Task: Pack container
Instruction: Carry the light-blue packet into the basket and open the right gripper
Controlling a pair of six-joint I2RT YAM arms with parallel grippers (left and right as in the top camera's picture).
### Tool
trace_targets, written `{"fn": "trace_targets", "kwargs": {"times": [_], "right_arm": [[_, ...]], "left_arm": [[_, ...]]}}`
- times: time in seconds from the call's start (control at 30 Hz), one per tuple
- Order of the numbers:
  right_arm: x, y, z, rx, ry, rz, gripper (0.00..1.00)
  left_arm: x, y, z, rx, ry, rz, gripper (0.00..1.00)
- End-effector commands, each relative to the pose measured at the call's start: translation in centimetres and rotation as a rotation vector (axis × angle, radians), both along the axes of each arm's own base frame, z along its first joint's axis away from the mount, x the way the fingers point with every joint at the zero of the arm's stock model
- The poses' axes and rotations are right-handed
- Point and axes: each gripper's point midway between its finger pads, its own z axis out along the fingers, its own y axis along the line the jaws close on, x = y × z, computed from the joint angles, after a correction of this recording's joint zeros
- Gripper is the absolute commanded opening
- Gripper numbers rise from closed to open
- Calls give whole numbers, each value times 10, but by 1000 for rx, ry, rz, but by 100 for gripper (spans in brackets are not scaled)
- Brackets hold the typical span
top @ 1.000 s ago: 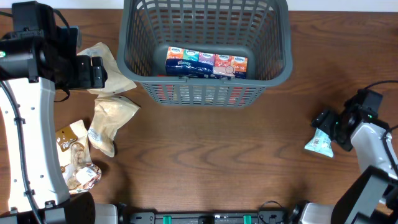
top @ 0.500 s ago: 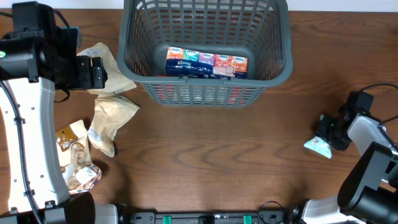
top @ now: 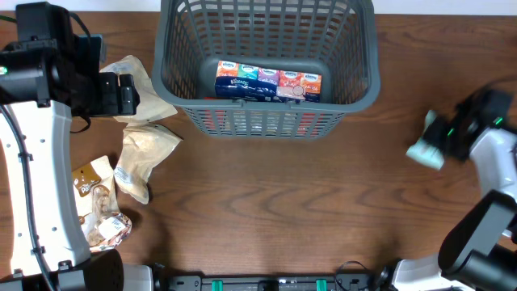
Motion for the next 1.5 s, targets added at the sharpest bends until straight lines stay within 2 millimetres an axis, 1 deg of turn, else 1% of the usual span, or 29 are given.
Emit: {"fn": "trace_targets", "kwargs": {"times": [0.0, 0.03, 0.07, 0.1, 0.17, 0.2, 0.23, 0.27, 0.3, 0.37, 0.43, 0.53, 0.6, 0.63, 0.7, 0.8, 0.9, 0.97, 1.07, 1.13, 1.2, 1.23, 1.27, 1.3, 1.33, 1.37, 1.4, 1.47], "right_arm": [[48, 5, 116, -120, -271, 152, 1], [57, 9, 144, -156, -319, 187, 1], [64, 14, 167, -189, -360, 225, 1], [71, 24, 194, -226, -411, 291, 1], [81, 50, 233, -285, -499, 439, 1], [84, 68, 253, -322, -542, 527, 1], [85, 85, 266, -354, -573, 616, 1], [84, 109, 278, -388, -611, 744, 1], [82, 132, 286, -421, -638, 865, 1], [77, 168, 292, -477, -657, 1021, 1], [72, 201, 290, -518, -662, 1151, 1], [72, 236, 277, -565, -625, 1252, 1], [74, 258, 263, -593, -591, 1320, 1], [77, 271, 252, -605, -569, 1361, 1], [81, 288, 233, -613, -532, 1427, 1], [89, 317, 197, -587, -483, 1536, 1], [91, 341, 161, -552, -449, 1680, 1], [91, 350, 138, -544, -416, 1764, 1], [91, 355, 111, -520, -363, 1830, 1], [91, 355, 97, -498, -327, 1842, 1], [87, 352, 88, -473, -290, 1850, 2], [85, 350, 86, -465, -277, 1851, 4], [83, 349, 84, -456, -262, 1854, 8], [82, 347, 83, -452, -249, 1850, 20], [81, 345, 84, -447, -241, 1835, 56], [80, 344, 85, -439, -234, 1811, 82], [81, 343, 88, -440, -231, 1793, 99], [79, 342, 96, -437, -242, 1766, 99]], "left_arm": [[-2, 0, 4, 0, -10, 6, 95], [-2, 0, 4, 0, -10, 6, 95], [-2, 0, 4, 0, -10, 6, 95], [-2, 0, 4, 0, -10, 6, 93], [-2, 0, 5, 0, -11, 6, 94], [-2, 0, 4, 0, -10, 6, 95], [-2, 0, 5, 0, -11, 6, 95], [-2, 0, 5, 0, -11, 6, 95], [-2, 0, 5, 0, -11, 6, 95], [-2, 0, 4, 0, -10, 6, 94], [-2, 0, 4, 0, -10, 6, 95], [-2, 0, 4, -1, -10, 6, 95], [-3, 0, 4, -1, -10, 6, 95], [-3, 0, 4, -1, -10, 6, 95], [-3, 0, 4, 0, -10, 7, 95], [-3, 0, 4, -1, -10, 6, 95], [-3, 0, 4, -1, -10, 6, 95], [-3, 0, 4, -1, -10, 6, 95], [-3, 0, 4, -1, -10, 6, 95], [-3, 0, 4, 0, -10, 6, 95], [-3, 0, 4, 0, -10, 6, 95], [-3, 0, 4, 0, -10, 6, 95], [-3, 0, 4, 0, -10, 7, 95], [-3, 0, 4, -1, -10, 6, 95], [-3, 0, 4, 0, -9, 7, 95], [-3, 0, 4, -1, -8, 7, 95], [-3, 0, 4, -1, -6, 7, 95], [-4, 0, 4, -1, -3, 7, 95]]}}
